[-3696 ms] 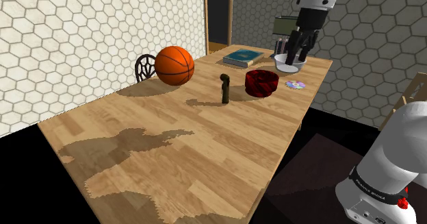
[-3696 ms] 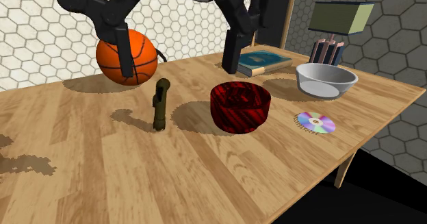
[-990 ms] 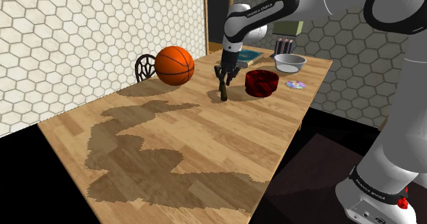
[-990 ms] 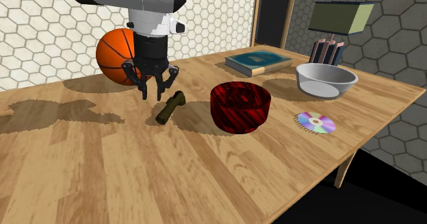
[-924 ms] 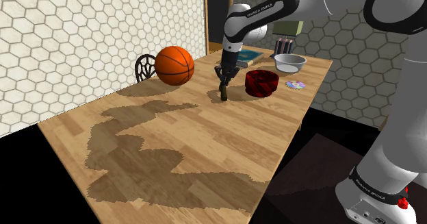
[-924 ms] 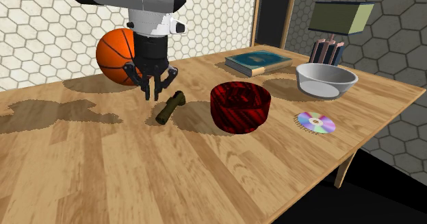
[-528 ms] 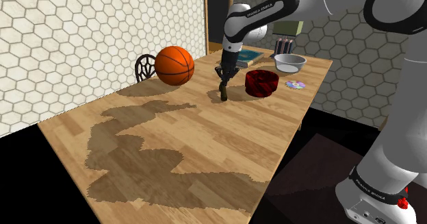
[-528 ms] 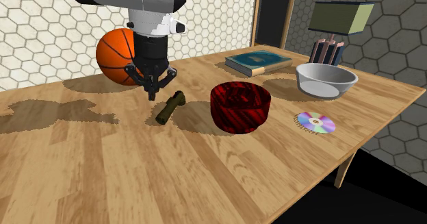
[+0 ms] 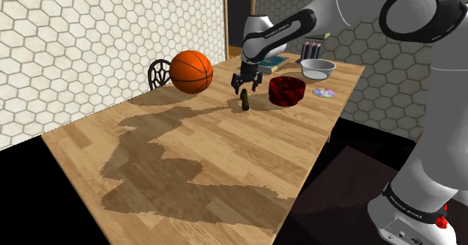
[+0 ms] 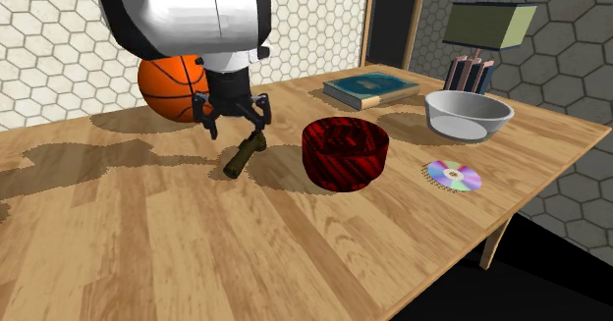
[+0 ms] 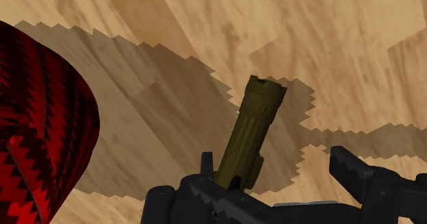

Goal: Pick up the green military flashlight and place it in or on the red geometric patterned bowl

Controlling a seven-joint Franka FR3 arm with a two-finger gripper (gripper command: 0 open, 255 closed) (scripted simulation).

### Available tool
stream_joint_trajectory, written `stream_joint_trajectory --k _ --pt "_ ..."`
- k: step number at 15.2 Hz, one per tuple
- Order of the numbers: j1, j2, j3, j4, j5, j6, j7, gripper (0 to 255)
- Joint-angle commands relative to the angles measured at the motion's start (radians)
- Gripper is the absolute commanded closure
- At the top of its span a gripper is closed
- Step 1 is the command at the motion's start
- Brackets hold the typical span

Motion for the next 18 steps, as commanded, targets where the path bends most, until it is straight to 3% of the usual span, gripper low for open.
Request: stream_joint_trajectory --k 1,2,9,18 --pt "0.021 0.048 -0.029 0.026 -0.072 0.059 0.06 0" --pt "0.03 0.067 -0.045 0.037 -0.1 0.08 0.084 0" --pt "0.027 0.133 -0.048 0.042 -0.1 0.142 0.083 0" --pt "0.026 0.139 -0.048 0.043 -0.1 0.146 0.084 0"
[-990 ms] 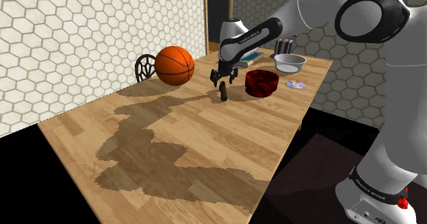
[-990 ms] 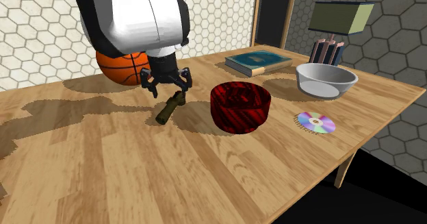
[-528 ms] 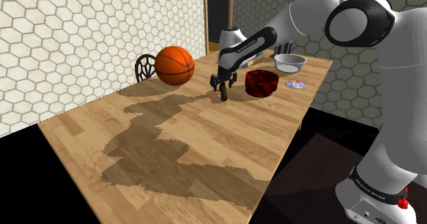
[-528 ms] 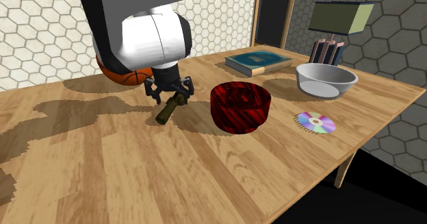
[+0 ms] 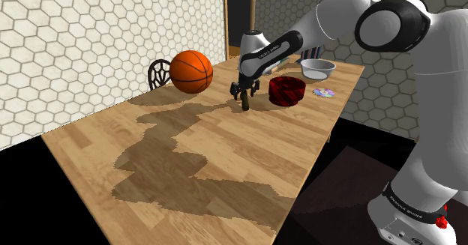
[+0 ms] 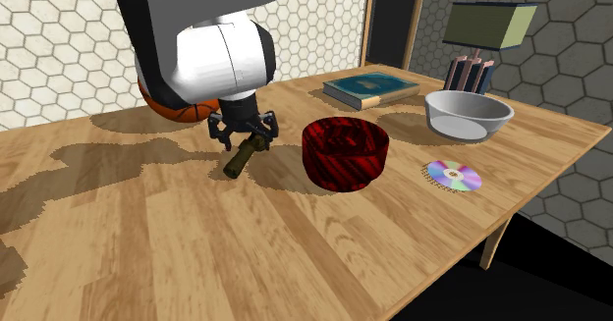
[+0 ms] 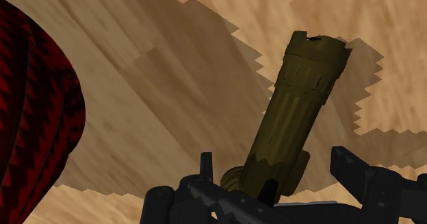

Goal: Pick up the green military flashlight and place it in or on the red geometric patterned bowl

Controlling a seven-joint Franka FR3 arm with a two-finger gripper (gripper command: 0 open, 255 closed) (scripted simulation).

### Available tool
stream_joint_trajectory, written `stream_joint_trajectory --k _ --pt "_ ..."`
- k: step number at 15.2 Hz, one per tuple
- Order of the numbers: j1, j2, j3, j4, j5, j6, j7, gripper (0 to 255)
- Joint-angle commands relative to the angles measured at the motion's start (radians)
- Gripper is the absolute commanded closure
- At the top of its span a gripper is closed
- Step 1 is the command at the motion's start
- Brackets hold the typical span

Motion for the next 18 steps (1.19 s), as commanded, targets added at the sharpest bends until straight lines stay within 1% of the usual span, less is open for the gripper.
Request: stream_joint_trajectory --k 1,10,18 --pt "0.0 0.0 0.0 0.0 0.0 0.0 0.0 255" --pt "0.0 0.0 0.0 0.0 0.0 0.0 0.0 255" --pt "0.0 -0.05 0.002 0.036 0.004 -0.086 -0.009 255"
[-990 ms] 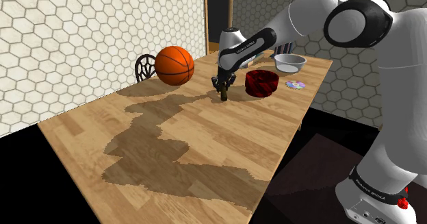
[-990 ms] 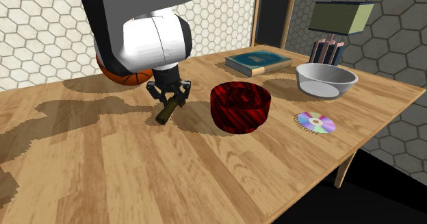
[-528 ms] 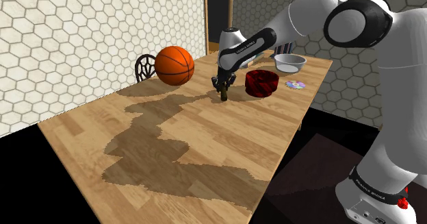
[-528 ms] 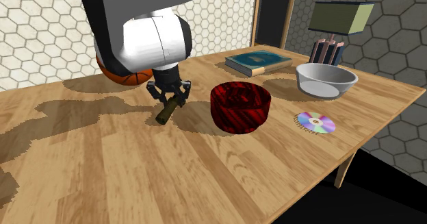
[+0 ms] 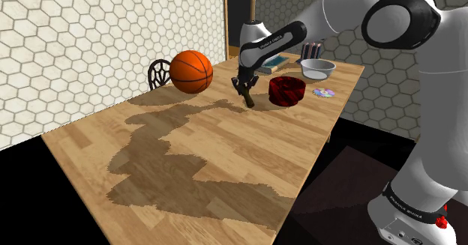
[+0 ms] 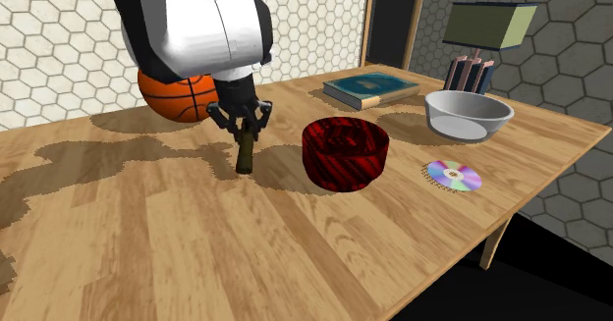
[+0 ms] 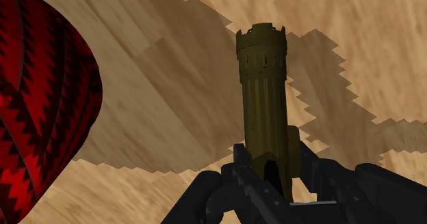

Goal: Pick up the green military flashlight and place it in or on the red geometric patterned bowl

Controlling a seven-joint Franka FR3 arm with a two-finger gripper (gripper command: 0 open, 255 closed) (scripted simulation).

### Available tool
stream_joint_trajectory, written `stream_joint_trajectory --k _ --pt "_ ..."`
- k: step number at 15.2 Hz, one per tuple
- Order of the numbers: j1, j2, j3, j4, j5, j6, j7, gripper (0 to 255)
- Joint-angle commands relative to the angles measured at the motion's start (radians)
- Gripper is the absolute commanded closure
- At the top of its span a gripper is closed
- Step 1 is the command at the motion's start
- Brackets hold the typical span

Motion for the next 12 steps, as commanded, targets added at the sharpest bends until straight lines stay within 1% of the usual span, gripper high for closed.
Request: stream_joint_trajectory --k 1,12 --pt "-0.001 -0.012 0.0 0.009 0.001 -0.021 -0.004 255" --pt "-0.001 -0.061 0.002 0.087 0.007 -0.148 -0.015 255"
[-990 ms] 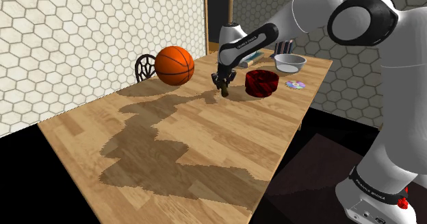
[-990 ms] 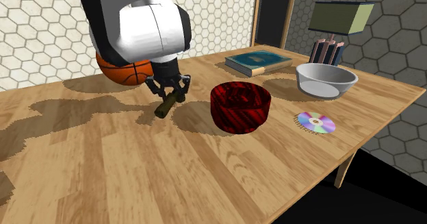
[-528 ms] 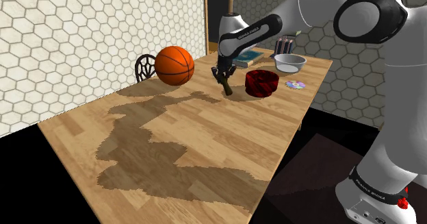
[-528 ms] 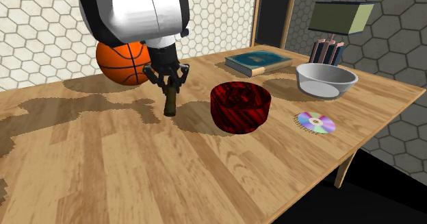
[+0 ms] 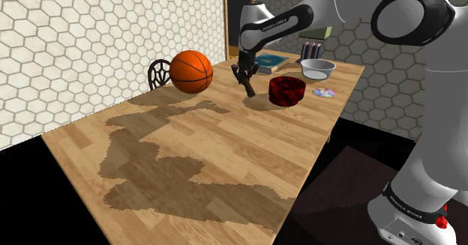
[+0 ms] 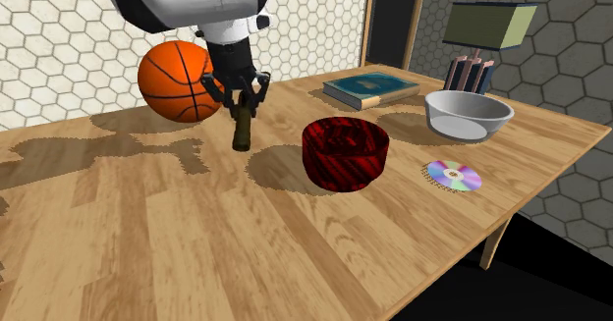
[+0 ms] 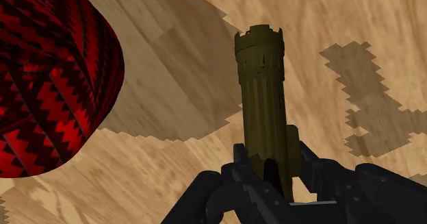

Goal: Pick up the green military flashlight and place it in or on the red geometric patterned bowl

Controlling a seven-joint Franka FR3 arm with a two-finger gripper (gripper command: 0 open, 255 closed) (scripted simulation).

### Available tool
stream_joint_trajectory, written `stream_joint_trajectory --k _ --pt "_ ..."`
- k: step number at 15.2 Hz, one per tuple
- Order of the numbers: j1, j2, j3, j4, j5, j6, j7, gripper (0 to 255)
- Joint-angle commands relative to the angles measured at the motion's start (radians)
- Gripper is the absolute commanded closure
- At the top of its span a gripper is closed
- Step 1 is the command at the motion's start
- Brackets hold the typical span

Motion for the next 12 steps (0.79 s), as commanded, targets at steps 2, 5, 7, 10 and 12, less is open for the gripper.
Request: stream_joint_trajectory --k 2,5,7,10,12 --pt "0.0 -0.012 0.0 0.025 0.001 -0.038 -0.003 255" --pt "0.0 -0.02 0.001 0.054 0.003 -0.074 -0.006 255" --pt "0.0 -0.025 0.001 0.074 0.004 -0.099 -0.008 255" --pt "0.0 -0.03 0.001 0.107 0.005 -0.137 -0.011 255" --pt "0.0 -0.032 0.001 0.123 0.006 -0.155 -0.012 255"
